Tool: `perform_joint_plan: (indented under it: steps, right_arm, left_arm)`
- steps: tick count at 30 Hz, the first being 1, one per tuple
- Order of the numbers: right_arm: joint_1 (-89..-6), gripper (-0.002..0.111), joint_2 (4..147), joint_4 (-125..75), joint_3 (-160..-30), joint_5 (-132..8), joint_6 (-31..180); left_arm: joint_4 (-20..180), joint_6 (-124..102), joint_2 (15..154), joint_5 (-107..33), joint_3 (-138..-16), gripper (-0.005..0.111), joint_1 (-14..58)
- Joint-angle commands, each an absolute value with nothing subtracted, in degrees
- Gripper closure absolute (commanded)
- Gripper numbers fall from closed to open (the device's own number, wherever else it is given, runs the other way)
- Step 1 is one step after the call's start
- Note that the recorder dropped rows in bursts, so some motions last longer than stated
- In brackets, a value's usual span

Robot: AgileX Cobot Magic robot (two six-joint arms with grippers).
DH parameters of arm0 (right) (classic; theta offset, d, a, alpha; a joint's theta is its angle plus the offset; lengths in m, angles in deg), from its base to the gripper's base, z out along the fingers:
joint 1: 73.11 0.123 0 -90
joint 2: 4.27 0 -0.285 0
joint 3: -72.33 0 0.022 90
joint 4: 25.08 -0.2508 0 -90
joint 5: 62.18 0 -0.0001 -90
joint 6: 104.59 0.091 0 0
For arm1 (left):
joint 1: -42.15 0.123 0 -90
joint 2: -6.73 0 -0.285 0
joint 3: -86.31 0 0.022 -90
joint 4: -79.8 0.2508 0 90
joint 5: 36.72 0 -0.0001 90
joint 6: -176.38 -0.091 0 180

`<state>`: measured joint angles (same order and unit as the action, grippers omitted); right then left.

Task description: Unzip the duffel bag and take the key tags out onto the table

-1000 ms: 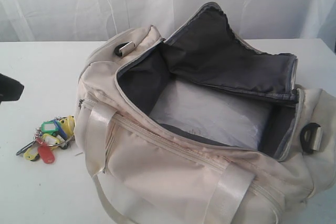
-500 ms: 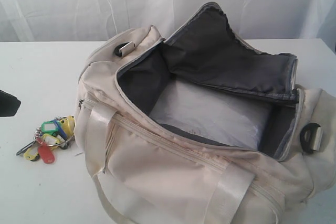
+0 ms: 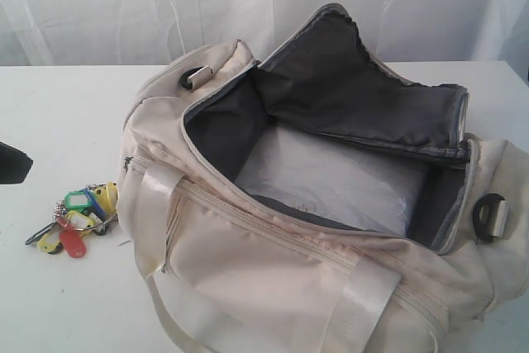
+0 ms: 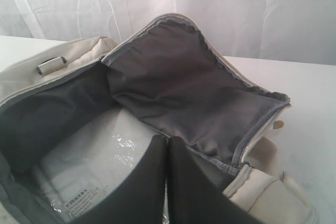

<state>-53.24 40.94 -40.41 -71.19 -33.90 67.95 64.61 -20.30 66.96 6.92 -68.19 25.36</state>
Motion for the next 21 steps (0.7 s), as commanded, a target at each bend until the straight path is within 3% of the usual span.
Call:
perform_joint_plan:
  steps: [1, 14, 21]
  right_arm:
    - [-53.6, 0.108, 40.6, -40.5, -71.0, -34.8, 68.2]
    - [-53.6, 0.108, 40.6, -40.5, -71.0, -34.8, 68.2]
    - [-53.6, 0.108, 40.7, -40.5, -71.0, -34.8, 67.7]
  left_arm:
    - [64.3, -20.4, 66.5, 7.8, -67.9, 0.107, 25.4]
    - [64.5, -21.2, 58.4, 7.3, -67.1, 0.107, 25.4]
    - [64.6, -29.5, 45.5, -11.1, -56.6, 0.107, 25.4]
